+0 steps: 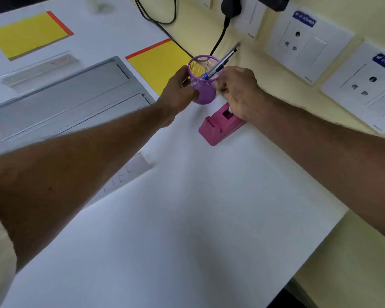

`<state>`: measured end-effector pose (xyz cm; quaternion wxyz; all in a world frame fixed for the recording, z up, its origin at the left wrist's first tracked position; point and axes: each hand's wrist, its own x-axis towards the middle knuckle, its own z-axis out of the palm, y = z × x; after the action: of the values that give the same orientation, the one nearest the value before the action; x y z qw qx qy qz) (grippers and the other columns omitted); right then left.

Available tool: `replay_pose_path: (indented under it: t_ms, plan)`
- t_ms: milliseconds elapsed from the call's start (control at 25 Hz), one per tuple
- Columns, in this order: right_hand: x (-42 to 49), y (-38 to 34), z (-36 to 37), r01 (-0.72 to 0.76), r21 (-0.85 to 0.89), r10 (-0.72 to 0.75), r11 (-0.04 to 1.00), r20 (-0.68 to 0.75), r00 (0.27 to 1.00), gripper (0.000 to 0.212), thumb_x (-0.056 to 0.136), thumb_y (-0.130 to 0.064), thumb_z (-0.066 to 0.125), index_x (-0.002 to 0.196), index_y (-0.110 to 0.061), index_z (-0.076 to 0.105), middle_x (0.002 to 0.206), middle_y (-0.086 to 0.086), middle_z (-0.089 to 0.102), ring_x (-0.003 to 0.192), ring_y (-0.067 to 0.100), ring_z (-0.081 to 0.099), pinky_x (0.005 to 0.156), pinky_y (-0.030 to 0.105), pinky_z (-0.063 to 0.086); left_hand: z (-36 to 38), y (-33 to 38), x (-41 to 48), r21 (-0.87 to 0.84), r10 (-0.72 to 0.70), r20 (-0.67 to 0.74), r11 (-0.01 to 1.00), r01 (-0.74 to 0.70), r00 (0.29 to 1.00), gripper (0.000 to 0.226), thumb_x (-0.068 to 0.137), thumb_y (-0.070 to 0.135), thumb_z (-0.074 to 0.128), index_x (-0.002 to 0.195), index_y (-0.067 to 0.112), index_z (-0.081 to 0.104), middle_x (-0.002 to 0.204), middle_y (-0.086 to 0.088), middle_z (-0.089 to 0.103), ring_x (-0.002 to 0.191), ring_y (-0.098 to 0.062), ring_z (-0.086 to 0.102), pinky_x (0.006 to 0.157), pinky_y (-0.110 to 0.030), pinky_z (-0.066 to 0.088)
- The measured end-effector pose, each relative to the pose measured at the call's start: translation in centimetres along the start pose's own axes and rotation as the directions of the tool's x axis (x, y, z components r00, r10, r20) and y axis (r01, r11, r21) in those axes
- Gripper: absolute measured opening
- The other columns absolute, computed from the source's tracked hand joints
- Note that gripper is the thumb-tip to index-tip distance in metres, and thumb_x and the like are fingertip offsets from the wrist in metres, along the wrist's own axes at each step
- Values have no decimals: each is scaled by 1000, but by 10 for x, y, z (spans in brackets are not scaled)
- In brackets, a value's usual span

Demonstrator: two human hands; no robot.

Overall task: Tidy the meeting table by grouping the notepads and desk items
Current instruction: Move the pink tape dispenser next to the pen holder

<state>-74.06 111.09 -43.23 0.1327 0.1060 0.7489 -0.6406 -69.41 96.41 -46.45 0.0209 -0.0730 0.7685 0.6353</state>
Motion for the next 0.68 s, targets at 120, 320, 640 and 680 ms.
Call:
replay_pose_path:
  t_ms: [120, 320, 640, 680]
  plan:
    - [2, 3, 3, 80, -92, -78, 992, 31, 996, 20, 81, 5, 50, 74, -12, 59, 70, 3, 51, 63, 16, 48, 61, 27, 43, 1, 0, 3, 1, -38, -46, 999, 38, 998, 75, 81, -1, 64, 150, 13, 37, 155, -3, 45, 134, -17, 47, 89, -21, 48]
    - [-28, 30, -36, 355, -546, -439, 759, -26, 898, 48, 90, -4, 51, 138, -10, 56, 138, 4, 60, 125, 16, 57, 104, 25, 46, 25, -19, -36, 208, 34, -88, 978, -15, 996, 67, 95, 54, 57, 149, 18, 43, 149, 8, 49, 133, -13, 46, 113, -34, 39]
    - [-41, 103, -58, 420, -623, -491, 659, 66, 869, 66, 89, 2, 64, 150, 3, 36, 159, 23, 32, 150, 32, 30, 120, 39, 33, 55, -40, -72, 374, 94, -20, 924, -80, 995, 68, 80, 33, 81, 139, 15, 52, 131, -6, 61, 116, -22, 59, 101, -41, 53]
    - [-37, 101, -55, 427, -622, -501, 656, 63, 863, 68, 89, 1, 64, 150, 3, 35, 159, 23, 31, 150, 32, 29, 121, 38, 32, 55, -40, -69, 366, 100, -64, 928, -70, 993, 65, 80, 29, 80, 137, 15, 54, 129, -5, 62, 115, -22, 60, 100, -43, 54]
